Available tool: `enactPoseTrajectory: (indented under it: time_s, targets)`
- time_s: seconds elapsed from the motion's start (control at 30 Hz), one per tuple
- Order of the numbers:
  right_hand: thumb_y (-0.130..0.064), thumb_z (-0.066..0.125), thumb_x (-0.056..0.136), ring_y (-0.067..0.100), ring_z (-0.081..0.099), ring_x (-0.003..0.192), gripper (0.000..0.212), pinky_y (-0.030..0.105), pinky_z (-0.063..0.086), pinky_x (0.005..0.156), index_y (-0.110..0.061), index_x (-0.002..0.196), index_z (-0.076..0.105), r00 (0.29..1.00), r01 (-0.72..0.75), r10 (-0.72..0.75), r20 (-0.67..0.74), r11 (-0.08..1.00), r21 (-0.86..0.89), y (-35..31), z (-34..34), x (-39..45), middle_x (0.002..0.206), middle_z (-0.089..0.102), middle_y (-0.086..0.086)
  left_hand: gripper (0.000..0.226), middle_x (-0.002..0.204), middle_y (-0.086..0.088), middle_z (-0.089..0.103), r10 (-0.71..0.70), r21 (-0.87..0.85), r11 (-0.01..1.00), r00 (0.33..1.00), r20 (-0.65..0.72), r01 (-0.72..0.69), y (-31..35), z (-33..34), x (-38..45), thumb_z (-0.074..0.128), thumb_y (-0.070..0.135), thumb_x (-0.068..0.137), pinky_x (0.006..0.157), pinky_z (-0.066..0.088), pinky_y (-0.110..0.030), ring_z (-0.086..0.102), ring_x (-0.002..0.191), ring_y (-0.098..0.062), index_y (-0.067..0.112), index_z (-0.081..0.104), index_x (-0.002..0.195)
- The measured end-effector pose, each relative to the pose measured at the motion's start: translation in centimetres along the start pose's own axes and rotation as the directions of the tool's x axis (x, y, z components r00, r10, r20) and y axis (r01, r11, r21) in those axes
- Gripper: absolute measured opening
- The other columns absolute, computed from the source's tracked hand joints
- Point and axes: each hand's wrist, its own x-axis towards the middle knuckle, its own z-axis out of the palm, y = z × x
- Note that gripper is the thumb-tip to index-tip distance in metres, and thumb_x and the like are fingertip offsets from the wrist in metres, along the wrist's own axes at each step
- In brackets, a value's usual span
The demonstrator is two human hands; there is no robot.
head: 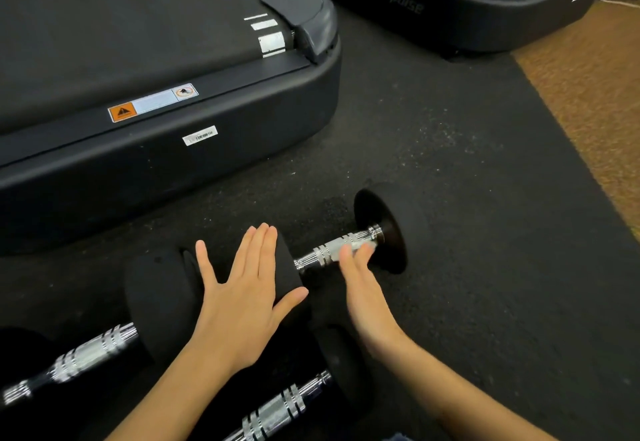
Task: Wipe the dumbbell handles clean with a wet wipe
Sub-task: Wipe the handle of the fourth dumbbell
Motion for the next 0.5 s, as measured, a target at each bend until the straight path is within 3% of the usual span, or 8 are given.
enactPoseTrajectory:
  time_s: [0.07,0.17,0.2,0.27,0.33,0.4,0.43,0.5]
  targets:
    - [-0.067,0.055,0.081,0.003,0.032,0.126,0.079,0.033,0.019,0.118,-0.014,0.137,0.037,0.990,-0.135,0.144,-0.001,0.928,0.348,-0.9,0.2,1.0,0.131,0.045,-0.012,0.089,0.159,-0.011,0.033,0.001,-0.002,1.000,1.000,-0.007,-0.001,0.1,0.0,-0.1,0.013,0.069,0.095,0.107,0.015,-0.075,0.030,0.147,-0.024,0.003,0.028,0.153]
    - [-0.015,0.049,0.098,0.004,0.048,0.103,0.017,0.027,0.033,0.104,-0.006,0.109,0.057,0.975,-0.144,0.217,-0.039,0.760,0.633,-1.6,-0.1,2.4,0.105,0.057,-0.001,0.089,0.159,-0.011,0.034,-0.001,-0.003,1.000,1.000,-0.009,0.001,0.0,0.0,-0.1,0.013,0.069,0.095,0.107,0.014,-0.075,0.030,0.147,-0.024,0.003,0.029,0.152]
    - [-0.003,0.047,0.094,0.007,0.050,0.089,0.011,0.026,0.037,0.098,-0.006,0.094,0.057,0.972,-0.130,0.229,-0.050,0.705,0.697,-1.6,-0.4,2.6,0.092,0.053,0.001,0.089,0.158,-0.011,0.034,-0.003,-0.003,1.000,1.000,-0.007,0.003,-0.1,0.0,0.0,0.014,0.069,0.095,0.107,0.015,-0.075,0.030,0.147,-0.023,0.003,0.029,0.152]
    - [0.011,0.044,0.077,0.021,0.055,0.083,0.021,0.033,0.038,0.107,-0.007,0.084,0.053,0.973,-0.097,0.225,-0.046,0.585,0.805,-1.5,-1.5,2.6,0.084,0.047,0.007,0.088,0.158,-0.010,0.034,-0.004,-0.012,1.000,1.000,-0.007,0.004,-0.1,0.0,0.1,0.014,0.069,0.095,0.107,0.016,-0.076,0.030,0.147,-0.023,0.003,0.030,0.152]
    - [0.012,0.037,0.060,0.038,0.054,0.118,0.048,0.042,0.021,0.119,0.001,0.104,0.055,0.972,-0.105,0.233,-0.026,0.533,0.839,-1.7,-2.5,2.0,0.101,0.053,0.013,0.088,0.158,-0.010,0.034,-0.001,-0.020,1.000,1.000,-0.012,0.001,-0.1,0.0,0.1,0.015,0.069,0.095,0.107,0.017,-0.077,0.031,0.146,-0.023,0.003,0.030,0.152]
    - [0.011,0.032,0.055,0.033,0.037,0.139,0.079,0.042,0.020,0.120,0.008,0.133,0.044,0.968,-0.101,0.248,-0.035,0.514,0.852,-1.9,-3.2,1.9,0.134,0.051,0.019,0.088,0.158,-0.010,0.034,0.001,-0.022,1.000,1.000,-0.014,-0.001,-0.1,0.0,0.1,0.015,0.069,0.095,0.107,0.016,-0.077,0.031,0.146,-0.023,0.004,0.029,0.152]
    - [0.011,0.032,0.054,0.032,0.039,0.138,0.084,0.041,0.024,0.119,0.009,0.138,0.040,0.967,-0.088,0.251,-0.045,0.493,0.865,-1.8,-3.3,2.1,0.139,0.049,0.020,0.088,0.158,-0.011,0.034,0.001,-0.021,1.000,1.000,-0.018,-0.001,-0.1,0.0,0.1,0.016,0.068,0.095,0.107,0.017,-0.077,0.031,0.146,-0.023,0.004,0.029,0.152]
    - [0.012,0.034,0.053,0.032,0.052,0.126,0.076,0.042,0.032,0.115,0.009,0.128,0.047,0.960,-0.055,0.270,-0.072,0.433,0.900,-1.8,-3.1,2.6,0.129,0.057,0.020,0.087,0.158,-0.011,0.035,0.002,-0.017,1.000,1.000,-0.020,-0.003,0.0,0.0,0.0,0.017,0.068,0.095,0.107,0.018,-0.077,0.032,0.146,-0.023,0.003,0.029,0.152]
